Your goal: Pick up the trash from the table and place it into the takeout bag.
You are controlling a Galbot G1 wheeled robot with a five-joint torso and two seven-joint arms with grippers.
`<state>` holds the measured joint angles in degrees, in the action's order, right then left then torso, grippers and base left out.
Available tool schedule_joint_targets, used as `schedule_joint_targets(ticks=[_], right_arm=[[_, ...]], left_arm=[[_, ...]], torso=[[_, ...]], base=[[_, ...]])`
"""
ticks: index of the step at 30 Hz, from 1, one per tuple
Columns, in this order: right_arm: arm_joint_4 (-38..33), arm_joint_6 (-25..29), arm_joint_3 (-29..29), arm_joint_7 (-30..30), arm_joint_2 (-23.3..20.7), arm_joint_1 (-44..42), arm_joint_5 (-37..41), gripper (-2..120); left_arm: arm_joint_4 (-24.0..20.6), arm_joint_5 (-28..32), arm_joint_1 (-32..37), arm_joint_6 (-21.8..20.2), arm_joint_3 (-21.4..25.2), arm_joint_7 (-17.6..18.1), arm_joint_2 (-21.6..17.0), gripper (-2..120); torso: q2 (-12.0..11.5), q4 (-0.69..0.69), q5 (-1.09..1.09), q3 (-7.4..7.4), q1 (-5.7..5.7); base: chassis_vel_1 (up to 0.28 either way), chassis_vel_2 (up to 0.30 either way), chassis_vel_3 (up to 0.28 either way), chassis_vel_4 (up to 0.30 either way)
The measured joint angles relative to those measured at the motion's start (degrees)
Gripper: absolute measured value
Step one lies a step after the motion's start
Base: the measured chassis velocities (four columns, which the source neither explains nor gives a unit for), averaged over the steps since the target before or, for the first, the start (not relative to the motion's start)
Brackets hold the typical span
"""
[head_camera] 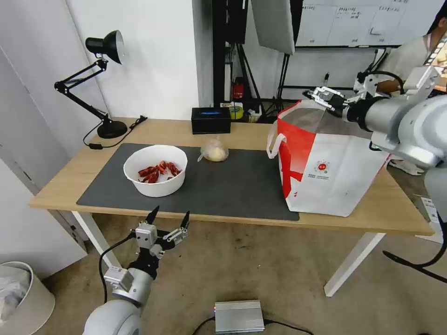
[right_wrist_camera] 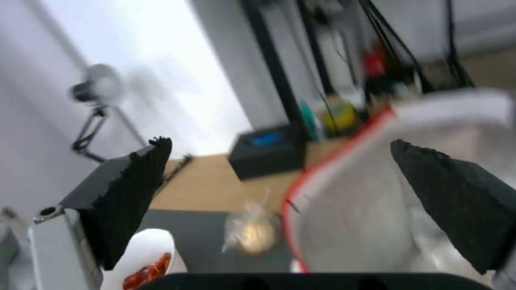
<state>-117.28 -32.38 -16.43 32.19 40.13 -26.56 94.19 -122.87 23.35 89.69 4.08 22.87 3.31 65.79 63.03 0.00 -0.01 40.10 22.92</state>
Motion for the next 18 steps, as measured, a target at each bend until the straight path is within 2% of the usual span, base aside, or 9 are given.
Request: schedule_joint_targets(ticks=[1, 4, 5, 8, 9, 11, 12, 14, 18], right_arm=[[0.0, 0.0, 0.0, 0.0, 0.0, 0.0, 0.0, 100], [-3.1, 2.7, -0.2, -9.0, -1.4, -4.5, -11.6, 100], [-3.1, 2.7, -0.2, -9.0, -1.4, -4.5, -11.6, 100], [-5.9, 8.3, -0.9, -16.2, -2.9, -10.5, -23.5, 100], [-5.9, 8.3, -0.9, -16.2, -2.9, -10.5, -23.5, 100], [-7.6, 13.0, -1.4, -17.8, -3.6, -14.7, -29.3, 100], [-7.6, 13.0, -1.4, -17.8, -3.6, -14.7, -29.3, 100], [-9.5, 17.9, -2.0, -18.2, -3.9, -19.8, -35.5, 100], [-11.8, 22.6, -3.0, -17.7, -3.8, -25.4, -42.2, 100]], left_arm=[[0.0, 0.0, 0.0, 0.0, 0.0, 0.0, 0.0, 100], [-0.2, 0.7, -0.3, 0.0, 0.7, 0.1, -0.6, 100], [-0.2, 0.7, -0.3, 0.0, 0.7, 0.1, -0.6, 100], [-0.5, 1.3, -0.3, 0.0, 1.3, 0.1, -1.2, 100], [-0.5, 1.3, -0.3, 0.0, 1.3, 0.1, -1.2, 100], [-0.5, 1.4, -0.3, 0.0, 1.4, 0.1, -1.3, 100], [-0.5, 1.4, -0.3, 0.0, 1.4, 0.1, -1.3, 100], [-0.4, 1.4, -0.5, 0.0, 1.4, 0.1, -1.2, 100], [-0.2, 1.4, -0.7, 0.0, 1.3, 0.1, -1.1, 100]], torso=[[0.0, 0.00, 0.00, 0.00, 0.00], [0.0, 0.00, 0.00, 0.00, 0.00], [0.0, 0.00, 0.00, 0.00, 0.00], [0.0, 0.00, 0.01, 0.00, 0.00], [0.0, 0.00, 0.01, 0.00, 0.00], [0.0, 0.00, 0.01, 0.00, 0.00], [0.0, 0.00, 0.01, 0.00, 0.00], [0.0, -0.01, 0.02, 0.00, 0.00], [0.0, 0.00, 0.00, 0.00, 0.00]], base=[[0.000, 0.000, 0.000, 0.000], [0.000, 0.000, 0.000, 0.000], [0.000, 0.000, 0.000, 0.000], [0.000, 0.000, 0.000, 0.000], [0.000, 0.000, 0.000, 0.000], [0.000, 0.000, 0.000, 0.000], [0.000, 0.000, 0.000, 0.000], [0.000, 0.000, 0.000, 0.000], [0.000, 0.000, 0.000, 0.000]])
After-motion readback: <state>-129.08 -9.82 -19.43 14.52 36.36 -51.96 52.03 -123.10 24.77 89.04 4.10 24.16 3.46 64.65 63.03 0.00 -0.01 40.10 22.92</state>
